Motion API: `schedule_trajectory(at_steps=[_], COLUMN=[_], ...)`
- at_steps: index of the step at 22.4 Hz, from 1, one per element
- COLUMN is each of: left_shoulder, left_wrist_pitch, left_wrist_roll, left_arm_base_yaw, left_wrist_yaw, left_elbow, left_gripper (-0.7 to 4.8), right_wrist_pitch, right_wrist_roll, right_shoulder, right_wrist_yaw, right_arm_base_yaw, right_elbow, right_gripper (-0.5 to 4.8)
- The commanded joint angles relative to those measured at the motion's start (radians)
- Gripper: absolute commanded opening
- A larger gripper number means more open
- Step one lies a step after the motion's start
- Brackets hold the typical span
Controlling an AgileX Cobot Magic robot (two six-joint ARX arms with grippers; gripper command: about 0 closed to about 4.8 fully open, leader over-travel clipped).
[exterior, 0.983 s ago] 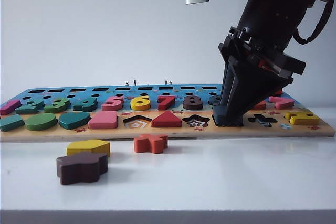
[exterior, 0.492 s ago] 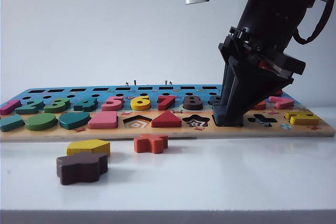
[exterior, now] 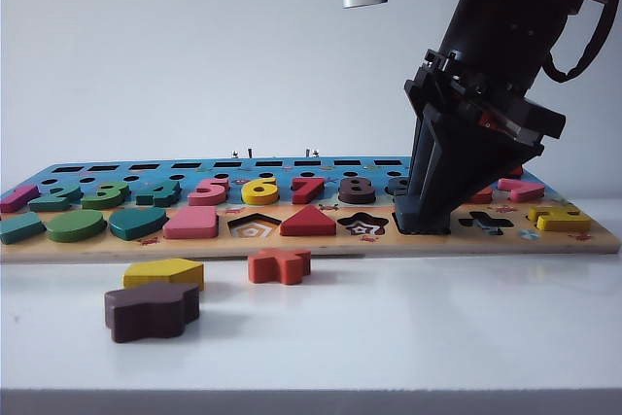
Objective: Insert the cube into the slot.
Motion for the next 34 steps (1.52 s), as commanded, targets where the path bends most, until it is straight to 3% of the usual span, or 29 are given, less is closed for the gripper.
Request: schedule_trajectory(at_steps=[1,14,17,24,31,34], left_shoulder=[0.001,0.001,0.001,0.001,0.001,0.001], left_wrist_pitch=[0.014,0.021,0.021,0.020,0.020,0.020], left_wrist_roll=[0.004,0.004,0.004,0.004,0.004,0.004], left_arm_base_yaw=[-0.001,-0.001,-0.001,-0.001,-0.001,-0.001], left_wrist_yaw=[0.008,0.008,0.008,0.008,0.008,0.008], left_elbow=[0.003,0.003,0.003,0.003,0.003,0.003], left_gripper=[0.17,0.17,0.17,0.17,0.17,0.17], right_wrist_pitch=[0.011,0.011,0.010,0.011,0.030,0.056], right_wrist_roll=[0.006,0.011,0.011,0.012,0.121,0.238], right_shoulder=[-0.003,-0.003,-0.003,-0.005,-0.084,-0.139], right_wrist_yaw=[-0.008,-0.015,-0.014,-0.014,-0.019,-0.024], right_arm_base_yaw=[0.001,0.002,0.002,0.002,0.002,0.002], right_elbow=[0.000,0.000,-0.001,0.000,0.006,0.006], right_gripper=[1.98,2.00,2.50,2.58,2.58,2.57])
